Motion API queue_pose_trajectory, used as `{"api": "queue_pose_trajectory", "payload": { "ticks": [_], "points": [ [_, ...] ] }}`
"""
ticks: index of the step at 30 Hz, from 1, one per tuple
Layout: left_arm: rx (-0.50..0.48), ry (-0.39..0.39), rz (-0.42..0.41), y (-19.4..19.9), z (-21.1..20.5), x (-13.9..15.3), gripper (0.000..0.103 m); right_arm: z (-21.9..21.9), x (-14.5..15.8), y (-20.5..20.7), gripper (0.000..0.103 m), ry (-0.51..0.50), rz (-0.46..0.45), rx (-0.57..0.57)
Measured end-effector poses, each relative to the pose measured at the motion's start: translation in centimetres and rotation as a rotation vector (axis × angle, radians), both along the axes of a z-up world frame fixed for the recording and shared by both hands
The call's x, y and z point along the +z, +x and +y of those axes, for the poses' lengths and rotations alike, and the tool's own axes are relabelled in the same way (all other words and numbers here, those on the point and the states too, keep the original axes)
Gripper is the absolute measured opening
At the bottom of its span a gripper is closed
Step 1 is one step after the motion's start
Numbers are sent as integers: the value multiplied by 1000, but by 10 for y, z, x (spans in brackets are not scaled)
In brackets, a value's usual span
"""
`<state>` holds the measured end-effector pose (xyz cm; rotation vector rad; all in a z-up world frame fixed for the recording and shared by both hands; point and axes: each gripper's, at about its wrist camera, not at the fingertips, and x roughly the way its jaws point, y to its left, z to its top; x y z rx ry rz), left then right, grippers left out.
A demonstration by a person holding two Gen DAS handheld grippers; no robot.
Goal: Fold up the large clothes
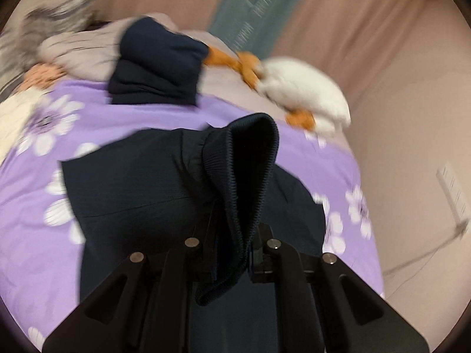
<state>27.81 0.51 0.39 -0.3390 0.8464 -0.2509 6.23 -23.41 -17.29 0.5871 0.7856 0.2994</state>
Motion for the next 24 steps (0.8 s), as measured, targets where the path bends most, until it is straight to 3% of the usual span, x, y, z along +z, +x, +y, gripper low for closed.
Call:
{"api": "queue_pose_trajectory", "payload": {
  "ticks": [4,7,10,11,14,17,20,24],
  "points": [
    [-132,132,74,28,-82,-43,14,-20,-6,-3,66,15,10,-56],
    [-190,203,164,46,-119,-83,17,-34,-8,-7,66,27,21,-98],
    [-236,181,247,59,-143,-116,43,-42,-9,-11,66,28,26,-124],
    [-238,159,249,59,-146,-116,56,-43,-9,-12,66,29,26,-129],
    [-259,59,210,53,-141,-110,76,-49,-10,-15,66,35,33,-142],
    [-265,36,147,47,-122,-93,76,-45,-8,-12,66,29,38,-137],
    [-239,-41,101,36,-77,-80,76,-40,-2,-3,66,33,26,-113],
    [-98,-110,82,25,14,-81,76,-31,8,23,68,25,11,-66]
  ]
}}
